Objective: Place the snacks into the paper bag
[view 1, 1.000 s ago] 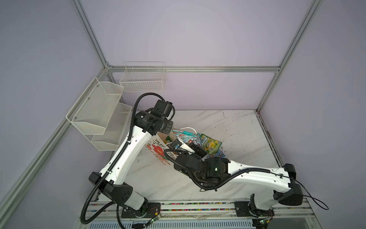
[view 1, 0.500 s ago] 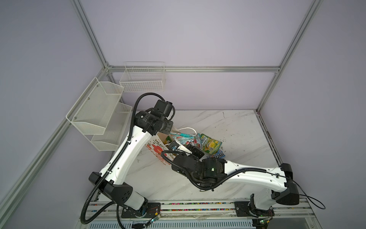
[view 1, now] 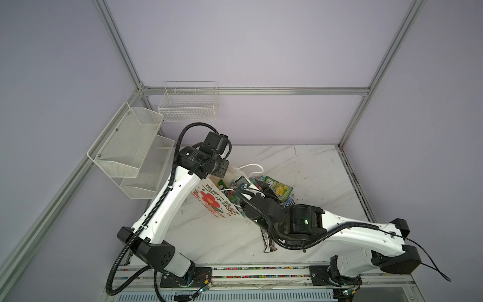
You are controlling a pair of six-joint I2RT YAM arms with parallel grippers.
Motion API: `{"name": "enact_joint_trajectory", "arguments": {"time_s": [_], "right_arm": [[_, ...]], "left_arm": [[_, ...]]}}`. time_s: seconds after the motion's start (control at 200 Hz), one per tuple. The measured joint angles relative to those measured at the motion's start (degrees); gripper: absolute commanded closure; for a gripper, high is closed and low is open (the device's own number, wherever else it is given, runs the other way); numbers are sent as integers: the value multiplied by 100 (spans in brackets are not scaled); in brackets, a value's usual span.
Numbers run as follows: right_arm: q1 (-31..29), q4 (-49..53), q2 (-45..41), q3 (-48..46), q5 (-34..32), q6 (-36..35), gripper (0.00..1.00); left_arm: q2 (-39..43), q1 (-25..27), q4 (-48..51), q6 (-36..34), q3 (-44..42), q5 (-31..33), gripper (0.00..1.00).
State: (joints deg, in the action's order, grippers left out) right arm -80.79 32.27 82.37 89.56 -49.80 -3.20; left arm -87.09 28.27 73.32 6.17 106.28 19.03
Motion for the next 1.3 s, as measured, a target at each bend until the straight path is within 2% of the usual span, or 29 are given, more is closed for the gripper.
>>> {"name": "enact_joint_trajectory", "arguments": {"time_s": [0.35,0.415,0.585,0.745,0.995,1.295], "right_arm": [[184,-188,-684,-179,380,450,24],[485,-192,-815,-297,656,667,23],[1840,-173,-1104,-723,1875,1410,23],[2470,-149,-1143,-1102,3062,1917,24],[2680,-166,-815,-1561,4207,2319,29],[2682,-385,-614,-1956,4809,2603,37]], "left_arm": [[0,0,17,0,0,4,100],[0,0,17,0,0,4,100],[0,0,15,0,0,4,100],[0,0,15,0,0,2,100],[0,0,15,0,0,2,100],[0,0,15,0,0,2,100]]}}
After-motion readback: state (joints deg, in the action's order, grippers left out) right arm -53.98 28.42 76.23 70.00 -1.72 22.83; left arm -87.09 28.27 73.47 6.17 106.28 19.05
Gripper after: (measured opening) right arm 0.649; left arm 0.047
